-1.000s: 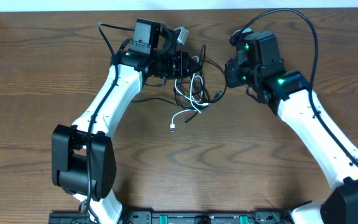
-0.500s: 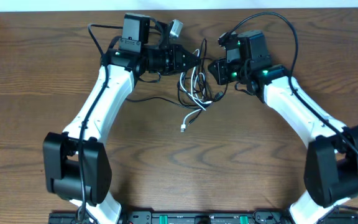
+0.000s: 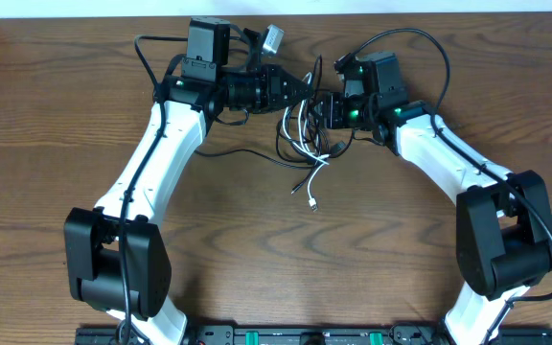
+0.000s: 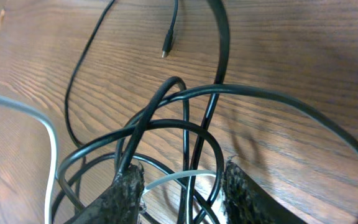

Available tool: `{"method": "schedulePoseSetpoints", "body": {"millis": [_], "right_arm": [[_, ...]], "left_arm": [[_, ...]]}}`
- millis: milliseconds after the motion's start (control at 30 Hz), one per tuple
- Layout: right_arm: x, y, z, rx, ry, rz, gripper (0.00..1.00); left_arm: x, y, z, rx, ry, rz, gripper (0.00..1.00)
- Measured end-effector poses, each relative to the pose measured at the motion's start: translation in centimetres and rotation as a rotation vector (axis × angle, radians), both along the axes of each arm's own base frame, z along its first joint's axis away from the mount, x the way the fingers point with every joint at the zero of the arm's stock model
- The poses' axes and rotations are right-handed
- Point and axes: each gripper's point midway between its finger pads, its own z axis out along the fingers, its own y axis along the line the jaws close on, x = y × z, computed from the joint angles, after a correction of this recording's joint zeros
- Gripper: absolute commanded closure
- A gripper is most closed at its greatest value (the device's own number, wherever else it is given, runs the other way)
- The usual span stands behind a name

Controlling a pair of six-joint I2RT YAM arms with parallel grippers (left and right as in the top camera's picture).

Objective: Untangle cables

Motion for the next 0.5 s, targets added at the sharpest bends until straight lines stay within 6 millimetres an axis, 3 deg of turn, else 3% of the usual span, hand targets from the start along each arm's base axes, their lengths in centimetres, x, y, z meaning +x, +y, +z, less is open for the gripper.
{"method": "schedulePoseSetpoints", "body": {"millis": [167, 500], "right_arm": [[0.0, 0.7, -0.1, 0.032, 0.023, -0.019, 0.59], [-0.6, 2.1, -2.4, 0.080, 0.123, -0.041, 0.61]], "left_arm": [[0.0, 0.0, 0.0, 0.000, 0.000, 0.000, 0.93], [0.1, 0.0, 0.0, 0.003, -0.001, 0.004, 0.93]]}}
